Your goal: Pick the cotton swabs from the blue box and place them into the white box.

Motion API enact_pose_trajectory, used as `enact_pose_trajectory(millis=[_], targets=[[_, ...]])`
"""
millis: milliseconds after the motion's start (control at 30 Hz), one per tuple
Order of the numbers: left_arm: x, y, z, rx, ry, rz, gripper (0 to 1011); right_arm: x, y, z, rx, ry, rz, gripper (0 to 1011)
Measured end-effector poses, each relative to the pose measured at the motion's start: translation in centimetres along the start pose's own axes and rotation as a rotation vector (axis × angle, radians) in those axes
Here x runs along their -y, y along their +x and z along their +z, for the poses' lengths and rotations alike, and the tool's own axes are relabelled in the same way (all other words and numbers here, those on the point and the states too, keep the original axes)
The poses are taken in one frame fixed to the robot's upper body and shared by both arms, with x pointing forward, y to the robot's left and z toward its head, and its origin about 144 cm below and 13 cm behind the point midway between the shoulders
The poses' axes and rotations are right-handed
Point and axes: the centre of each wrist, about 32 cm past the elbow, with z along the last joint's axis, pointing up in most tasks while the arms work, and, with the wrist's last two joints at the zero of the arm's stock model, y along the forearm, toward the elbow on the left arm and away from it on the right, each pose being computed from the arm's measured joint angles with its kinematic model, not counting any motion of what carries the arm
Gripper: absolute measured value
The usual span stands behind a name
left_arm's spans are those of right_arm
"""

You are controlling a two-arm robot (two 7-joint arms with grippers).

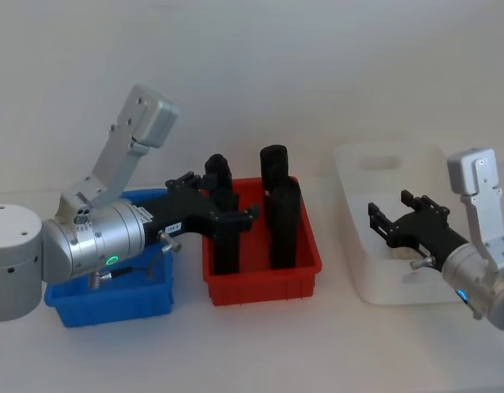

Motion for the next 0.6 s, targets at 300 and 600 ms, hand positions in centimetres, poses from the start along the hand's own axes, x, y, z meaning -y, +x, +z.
enact_pose_trajectory(millis=[300, 600], targets=[[0.00, 0.00, 0.00, 0.000, 0.000, 0.000, 1003, -0.35, 0.53, -0.11, -0.011, 0.004, -0.012, 639], [0.00, 0.00, 0.00, 0.000, 0.000, 0.000, 1004, -0.28, 0.72, 0.08, -0.007, 0.046, -0.014, 721]])
